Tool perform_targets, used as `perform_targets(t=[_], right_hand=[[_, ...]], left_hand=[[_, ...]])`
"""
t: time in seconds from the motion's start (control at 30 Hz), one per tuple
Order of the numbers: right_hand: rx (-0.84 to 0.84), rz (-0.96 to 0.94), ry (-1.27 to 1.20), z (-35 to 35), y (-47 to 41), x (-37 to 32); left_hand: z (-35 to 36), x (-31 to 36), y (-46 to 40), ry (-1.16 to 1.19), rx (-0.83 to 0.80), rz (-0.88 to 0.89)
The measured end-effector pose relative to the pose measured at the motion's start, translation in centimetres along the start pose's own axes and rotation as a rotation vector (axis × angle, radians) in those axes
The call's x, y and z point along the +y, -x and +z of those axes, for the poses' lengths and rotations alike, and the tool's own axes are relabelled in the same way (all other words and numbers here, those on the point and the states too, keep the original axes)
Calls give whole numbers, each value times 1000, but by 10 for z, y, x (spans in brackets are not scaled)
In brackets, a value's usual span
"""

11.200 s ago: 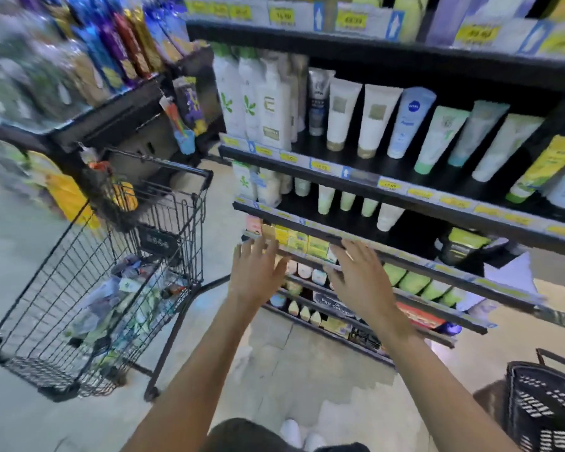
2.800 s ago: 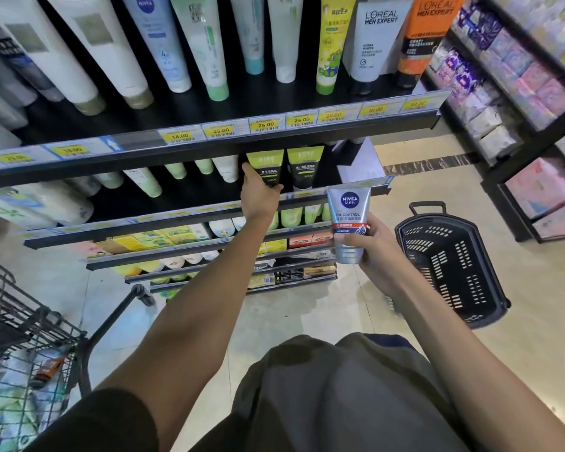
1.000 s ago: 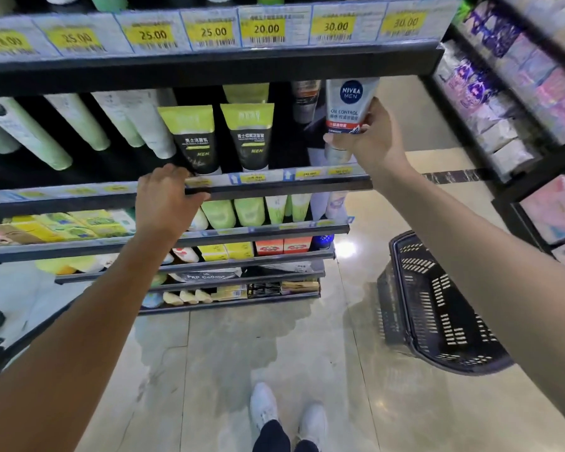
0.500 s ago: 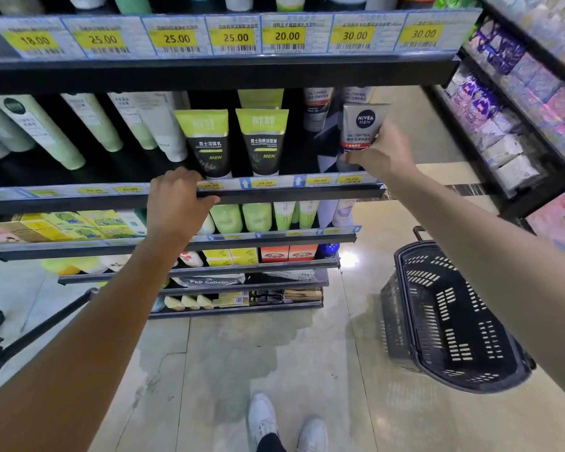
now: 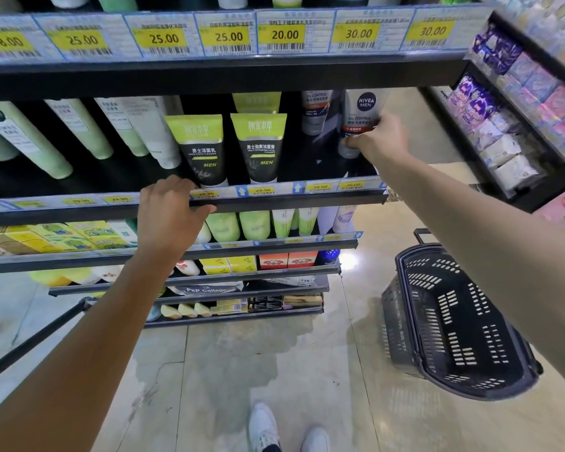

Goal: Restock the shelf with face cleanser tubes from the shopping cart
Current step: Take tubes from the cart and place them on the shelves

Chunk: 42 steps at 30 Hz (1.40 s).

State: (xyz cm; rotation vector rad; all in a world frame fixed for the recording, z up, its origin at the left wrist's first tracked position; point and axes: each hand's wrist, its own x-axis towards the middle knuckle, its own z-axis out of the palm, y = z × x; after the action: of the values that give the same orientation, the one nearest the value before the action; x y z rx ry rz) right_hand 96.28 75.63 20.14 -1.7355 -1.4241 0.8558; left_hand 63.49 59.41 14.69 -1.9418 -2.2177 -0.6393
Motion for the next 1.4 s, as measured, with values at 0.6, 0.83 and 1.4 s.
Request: perform_targets(t=[0.6,0.83,1.4], right_hand=[[-21,7,66,-5,15,-4],[-89,-11,258,-29,78,-26],[-551,-713,706,-20,304,-133]], left_hand=[[-4,5,0,-18,-51,-18],[-43,23,13,82,-217,-93],[-248,49,156,21,-125,-302]])
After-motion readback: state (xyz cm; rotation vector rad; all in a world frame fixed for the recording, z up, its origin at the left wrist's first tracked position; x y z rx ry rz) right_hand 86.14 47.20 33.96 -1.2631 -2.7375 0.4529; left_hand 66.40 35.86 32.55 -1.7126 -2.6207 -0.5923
